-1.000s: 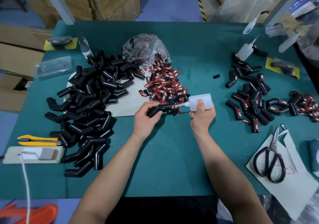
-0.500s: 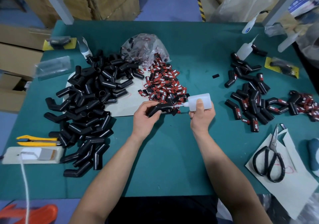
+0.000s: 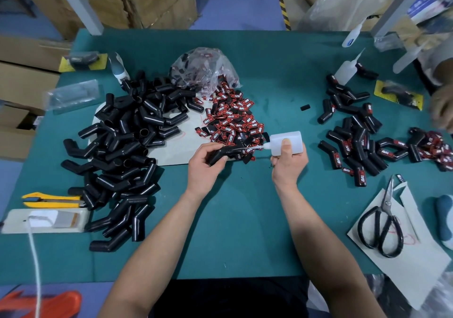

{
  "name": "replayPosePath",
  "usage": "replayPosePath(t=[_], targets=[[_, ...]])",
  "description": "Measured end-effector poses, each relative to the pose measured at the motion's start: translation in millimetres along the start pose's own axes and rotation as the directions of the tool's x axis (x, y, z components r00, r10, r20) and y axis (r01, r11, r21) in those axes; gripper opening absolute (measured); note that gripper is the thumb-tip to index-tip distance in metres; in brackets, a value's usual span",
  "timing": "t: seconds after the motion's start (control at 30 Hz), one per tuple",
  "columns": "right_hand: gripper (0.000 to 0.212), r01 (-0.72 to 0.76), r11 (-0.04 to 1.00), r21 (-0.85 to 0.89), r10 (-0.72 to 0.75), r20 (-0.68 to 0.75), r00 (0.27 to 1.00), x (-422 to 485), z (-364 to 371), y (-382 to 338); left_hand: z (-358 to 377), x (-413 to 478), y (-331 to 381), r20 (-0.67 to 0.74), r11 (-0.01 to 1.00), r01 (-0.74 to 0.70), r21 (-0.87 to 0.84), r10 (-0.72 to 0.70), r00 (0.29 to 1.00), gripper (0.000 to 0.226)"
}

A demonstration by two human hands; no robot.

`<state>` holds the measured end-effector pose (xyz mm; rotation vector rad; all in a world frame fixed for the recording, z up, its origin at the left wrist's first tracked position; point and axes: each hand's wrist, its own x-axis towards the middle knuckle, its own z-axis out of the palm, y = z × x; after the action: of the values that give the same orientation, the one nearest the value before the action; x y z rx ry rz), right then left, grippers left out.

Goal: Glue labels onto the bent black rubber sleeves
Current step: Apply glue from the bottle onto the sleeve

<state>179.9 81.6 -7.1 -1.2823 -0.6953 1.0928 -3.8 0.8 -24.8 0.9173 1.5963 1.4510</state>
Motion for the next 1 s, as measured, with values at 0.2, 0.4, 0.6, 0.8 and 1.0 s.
replayPosePath(t=[0.2,0.4,0.6,0.8,1.0], targets=[[0.03,0.02,1.0,-0.021,-0.02,0.032,0.999,-4.3,1.0,0.8,0.1,-0.3,0.5,-0.002,1.0,-0.001,0.011,0.001,1.0,0.03],[0.03,0.02,1.0,-0.017,-0.02,0.013,1.0,-2.7,1.0,0.0,0.5,-0.3,0.5,0.003,1.0,-0.013,0.017,0.013,1.0,0.031],[0.029,0.023,1.0,-0.016,-0.023,0.013,1.0,-2.9,2.0,0.7,1.3,0.2,0.6,-0.002,0.999,-0.031,0.007,0.031,1.0,0.032],[0.027,0.04,0.999,-0.035,-0.039,0.016,0.999,-3.4,0.2,2.0,1.0,0.5,-0.3,-0.01,1.0,-0.027,0.005,0.027,1.0,0.031],[0.028,0.06,0.998,-0.037,-0.059,0.014,0.998,-4.5,-0.6,0.2,1.9,-0.5,3.4,-0.024,1.0,0.001,-0.004,-0.001,1.0,0.03]])
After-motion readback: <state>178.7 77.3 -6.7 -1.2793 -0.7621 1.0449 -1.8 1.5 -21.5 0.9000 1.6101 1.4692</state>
